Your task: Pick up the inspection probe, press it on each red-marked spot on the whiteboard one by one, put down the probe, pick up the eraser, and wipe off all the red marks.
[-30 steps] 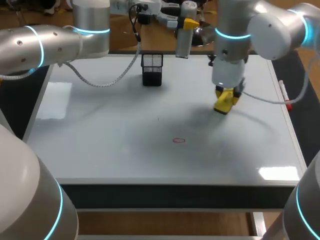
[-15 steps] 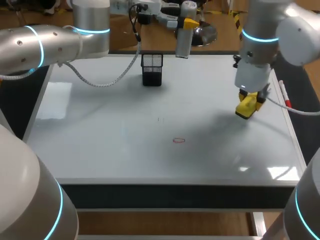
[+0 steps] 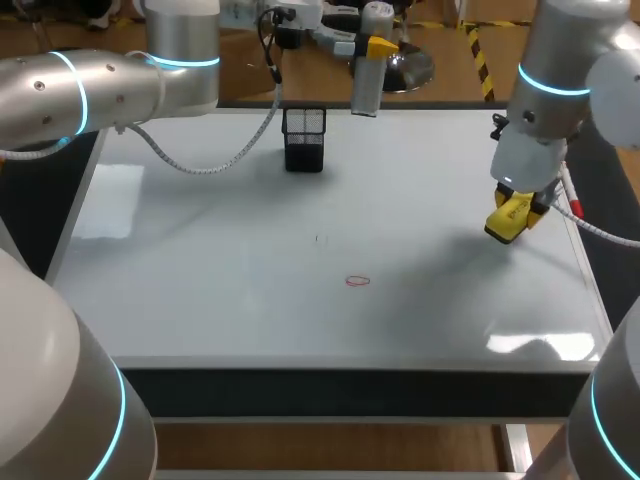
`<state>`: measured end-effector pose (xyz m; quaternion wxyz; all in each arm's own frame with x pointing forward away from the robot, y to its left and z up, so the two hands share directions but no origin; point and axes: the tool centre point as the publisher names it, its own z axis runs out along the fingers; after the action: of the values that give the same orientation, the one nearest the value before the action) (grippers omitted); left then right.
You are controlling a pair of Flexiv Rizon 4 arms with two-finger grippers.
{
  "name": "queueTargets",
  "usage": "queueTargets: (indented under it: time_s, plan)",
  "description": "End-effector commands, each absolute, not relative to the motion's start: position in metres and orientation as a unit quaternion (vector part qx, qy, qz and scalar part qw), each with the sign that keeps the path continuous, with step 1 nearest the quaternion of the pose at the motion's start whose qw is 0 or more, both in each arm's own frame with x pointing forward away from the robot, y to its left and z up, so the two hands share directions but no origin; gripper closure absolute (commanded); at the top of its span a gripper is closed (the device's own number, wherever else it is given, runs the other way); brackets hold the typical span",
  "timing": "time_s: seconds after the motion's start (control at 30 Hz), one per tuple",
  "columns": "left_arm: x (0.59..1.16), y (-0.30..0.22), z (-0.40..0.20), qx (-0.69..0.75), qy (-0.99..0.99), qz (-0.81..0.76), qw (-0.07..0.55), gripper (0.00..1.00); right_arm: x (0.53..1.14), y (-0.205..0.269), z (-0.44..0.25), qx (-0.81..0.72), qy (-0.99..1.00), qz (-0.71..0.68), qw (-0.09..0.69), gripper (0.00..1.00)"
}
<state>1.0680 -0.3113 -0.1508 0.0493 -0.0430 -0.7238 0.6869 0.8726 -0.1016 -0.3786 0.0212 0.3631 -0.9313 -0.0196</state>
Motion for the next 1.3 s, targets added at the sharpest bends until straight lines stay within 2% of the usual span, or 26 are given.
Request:
queueTargets:
  time_s: [0.03, 0.5, 0.83, 1.3]
  plan:
    - [1.068, -0.311, -0.149, -0.043, -0.725, 0.686, 0.05, 1.0, 0.871, -0.103, -0.378, 0.364, -0.931, -0.018, 0.02, 1.0]
    - [1.068, -0.311, -0.149, -0.043, -0.725, 0.686, 0.05, 1.0, 0.871, -0.103, -0.378, 0.364, -0.931, -0.018, 0.02, 1.0]
    - [1.026, -0.294, -0.142, -0.069, -0.707, 0.702, 0.049, 1.0, 0.871, -0.103, -0.378, 0.364, -0.931, -0.018, 0.02, 1.0]
    - [0.945, -0.277, -0.146, -0.129, -0.693, 0.701, 0.106, 1.0, 0.871, -0.103, -0.378, 0.364, -0.931, -0.018, 0.02, 1.0]
